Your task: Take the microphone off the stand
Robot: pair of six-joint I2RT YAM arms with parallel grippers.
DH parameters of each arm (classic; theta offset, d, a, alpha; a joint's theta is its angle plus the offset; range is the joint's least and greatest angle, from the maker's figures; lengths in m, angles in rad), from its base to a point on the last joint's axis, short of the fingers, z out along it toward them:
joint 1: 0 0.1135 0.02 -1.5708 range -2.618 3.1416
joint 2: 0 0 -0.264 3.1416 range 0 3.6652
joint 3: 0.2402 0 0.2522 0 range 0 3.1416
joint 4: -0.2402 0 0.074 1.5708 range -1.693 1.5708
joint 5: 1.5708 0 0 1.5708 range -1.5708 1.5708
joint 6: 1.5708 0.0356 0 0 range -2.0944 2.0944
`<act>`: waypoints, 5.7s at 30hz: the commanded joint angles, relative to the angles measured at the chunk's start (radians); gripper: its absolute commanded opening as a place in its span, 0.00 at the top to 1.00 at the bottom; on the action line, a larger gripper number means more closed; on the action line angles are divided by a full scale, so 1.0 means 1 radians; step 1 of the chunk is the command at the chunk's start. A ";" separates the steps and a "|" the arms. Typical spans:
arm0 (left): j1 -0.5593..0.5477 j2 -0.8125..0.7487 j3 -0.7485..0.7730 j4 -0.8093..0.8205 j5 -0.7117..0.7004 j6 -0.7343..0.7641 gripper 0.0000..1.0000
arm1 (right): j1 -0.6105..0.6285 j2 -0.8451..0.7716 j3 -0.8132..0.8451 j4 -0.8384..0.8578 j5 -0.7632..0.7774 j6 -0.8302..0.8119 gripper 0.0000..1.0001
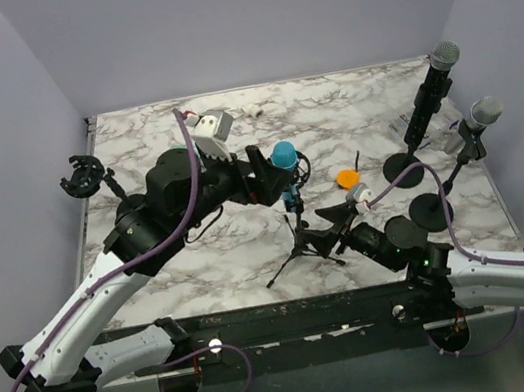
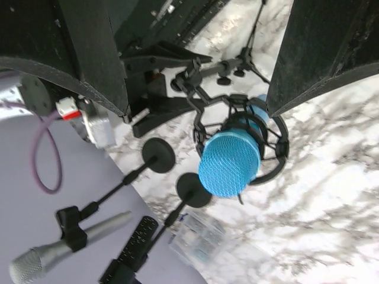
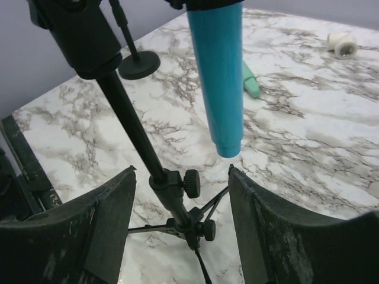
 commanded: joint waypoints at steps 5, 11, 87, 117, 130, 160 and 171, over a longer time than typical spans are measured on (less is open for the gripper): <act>-0.134 0.234 0.286 -0.241 -0.408 0.187 0.05 | 0.005 -0.056 -0.047 -0.013 0.158 0.020 0.31; -0.168 0.325 0.354 -0.276 -0.452 0.192 0.09 | 0.006 -0.012 -0.031 -0.015 0.149 0.023 0.30; -0.225 0.113 0.601 -0.292 -0.534 0.305 1.00 | 0.005 0.077 -0.013 0.008 0.097 0.021 0.29; 0.602 0.219 -0.108 -0.126 0.089 -0.125 1.00 | 0.005 0.093 -0.015 0.014 0.090 0.024 0.29; 0.829 0.612 -0.071 -0.032 0.214 -0.353 1.00 | 0.005 0.081 -0.016 0.012 0.088 0.020 0.29; 0.982 0.943 0.108 -0.007 0.250 -0.391 0.58 | 0.005 0.110 -0.024 0.042 0.069 -0.002 0.29; 0.993 0.966 0.123 -0.013 0.261 -0.380 0.41 | 0.005 0.103 -0.026 0.038 0.075 -0.005 0.29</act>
